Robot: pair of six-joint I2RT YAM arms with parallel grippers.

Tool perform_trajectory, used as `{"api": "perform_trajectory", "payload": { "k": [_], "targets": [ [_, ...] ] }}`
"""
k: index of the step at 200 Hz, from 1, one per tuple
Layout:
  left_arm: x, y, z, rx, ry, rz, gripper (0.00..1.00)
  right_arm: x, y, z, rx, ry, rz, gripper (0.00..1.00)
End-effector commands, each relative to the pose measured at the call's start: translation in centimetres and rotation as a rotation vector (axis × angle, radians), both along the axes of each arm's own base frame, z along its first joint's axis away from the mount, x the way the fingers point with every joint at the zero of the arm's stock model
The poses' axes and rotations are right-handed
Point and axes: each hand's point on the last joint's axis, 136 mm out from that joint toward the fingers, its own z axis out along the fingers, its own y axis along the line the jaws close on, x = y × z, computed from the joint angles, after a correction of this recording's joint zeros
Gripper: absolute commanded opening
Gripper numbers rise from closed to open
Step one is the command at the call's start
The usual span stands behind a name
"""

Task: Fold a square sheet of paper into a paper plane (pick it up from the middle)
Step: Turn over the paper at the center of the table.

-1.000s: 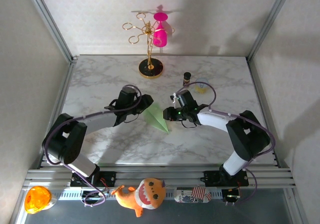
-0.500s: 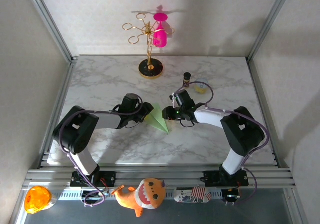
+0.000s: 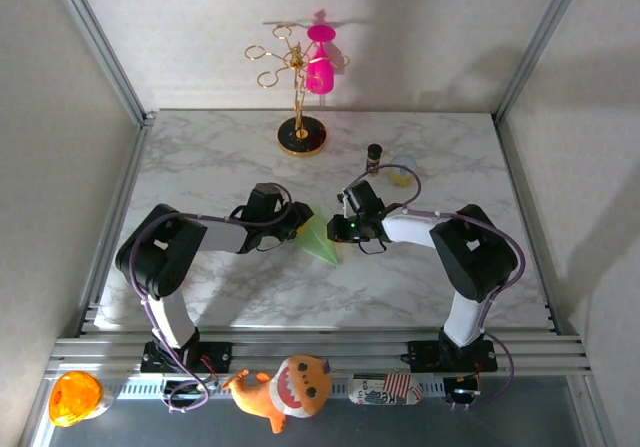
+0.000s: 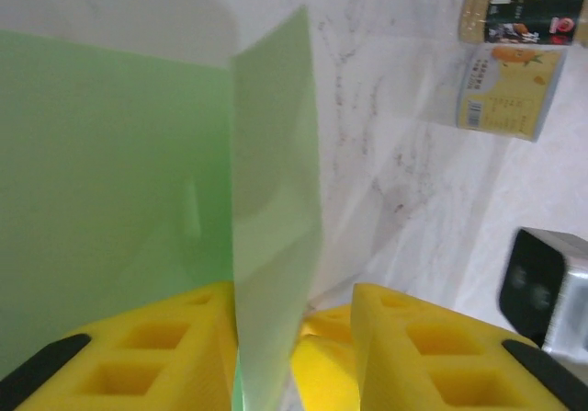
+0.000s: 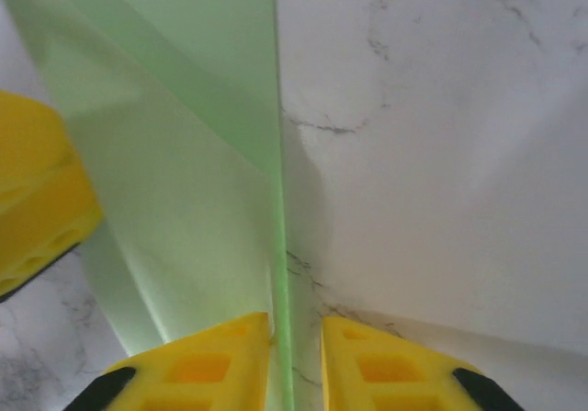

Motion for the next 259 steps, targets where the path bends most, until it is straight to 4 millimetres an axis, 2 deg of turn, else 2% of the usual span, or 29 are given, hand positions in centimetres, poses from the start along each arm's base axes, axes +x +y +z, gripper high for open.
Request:
{"api": "perform_trajectory", "payload": {
  "k": [1, 42, 94, 125, 138, 165, 197, 236, 259],
  "targets": [
    [0.7, -1.0, 1.3, -0.031, -0.065, -0.054, 0.35, 0.3, -0.7, -0.8, -0.046, 0.024, -0.027, 0.20],
    [0.7, -1.5, 0.7, -0.022, -0.084, -0.097, 0.32, 0.3, -0.8, -1.0, -0.054, 0.029, -0.034, 0.18],
    [1.4, -1.3, -0.1, 0.045, -0.089, -0.106, 0.19, 0.5, -0.6, -0.3, -0.035, 0.009, -0.035, 0.19],
    [1.8, -0.3, 0.3, 0.121, -0.115, -0.092, 0.06, 1.7, -1.3, 3.2, -0.004, -0.106, -0.090, 0.28],
    [2.2, 0.3, 1.2, 0.169, -0.150, -0.085, 0.04, 2.5, -2.5, 5.2, -0.012, -0.188, -0.144, 0.33],
    [2.2, 2.8, 2.2, 0.387, -0.140, -0.092, 0.01, 3.7, -5.5, 8.5, -0.044, -0.311, -0.256, 0.43],
    [2.4, 6.2, 4.9, 0.691, -0.154, -0.098, 0.01, 4.1, -8.8, 11.7, -0.052, -0.433, -0.343, 0.56],
    [2.9, 10.0, 9.4, 1.101, -0.178, -0.059, 0.01, 4.1, -12.5, 13.8, -0.093, -0.528, -0.446, 0.75],
    [3.2, 11.0, 11.1, 1.318, -0.186, -0.032, 0.01, 3.8, -13.7, 14.4, -0.107, -0.558, -0.479, 0.82]
  ]
}}
